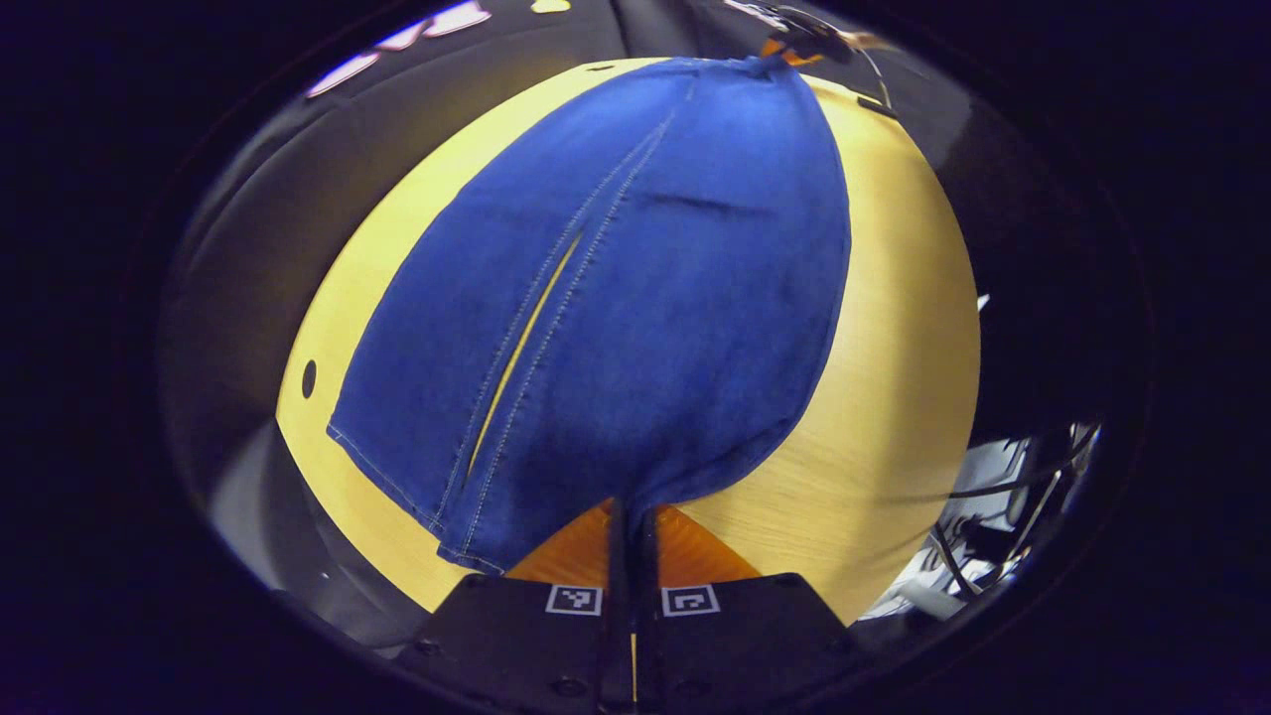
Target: Grasp the waist and the cuffs of the jeans and fold them to make the two legs overlap; first hold the waist and fold one-third of the jeans toward the cuffs, then hold the cuffs and fold the remaining one-third in the same direction to finish folding.
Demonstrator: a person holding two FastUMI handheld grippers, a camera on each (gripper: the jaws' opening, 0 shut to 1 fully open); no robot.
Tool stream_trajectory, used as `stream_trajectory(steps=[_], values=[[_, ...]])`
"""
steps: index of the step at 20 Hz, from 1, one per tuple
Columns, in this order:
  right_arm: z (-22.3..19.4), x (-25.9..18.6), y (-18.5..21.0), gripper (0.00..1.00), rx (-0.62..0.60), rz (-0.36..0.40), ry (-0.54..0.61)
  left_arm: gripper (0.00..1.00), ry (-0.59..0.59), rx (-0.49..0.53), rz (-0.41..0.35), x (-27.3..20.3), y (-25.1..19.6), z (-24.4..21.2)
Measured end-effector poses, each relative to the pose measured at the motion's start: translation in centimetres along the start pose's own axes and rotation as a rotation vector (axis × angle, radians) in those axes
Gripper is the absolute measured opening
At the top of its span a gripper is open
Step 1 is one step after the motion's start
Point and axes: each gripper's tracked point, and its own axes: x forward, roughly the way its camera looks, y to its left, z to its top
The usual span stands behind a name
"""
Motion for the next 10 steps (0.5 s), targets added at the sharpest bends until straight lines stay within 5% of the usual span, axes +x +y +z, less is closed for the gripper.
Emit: stream_trajectory(steps=[10], values=[[9.7, -0.5, -12.8, 0.03, 0.467, -0.056, -0.087, 0.07, -0.093, -0.313, -0.013, -6.1, 8.6, 6.6]])
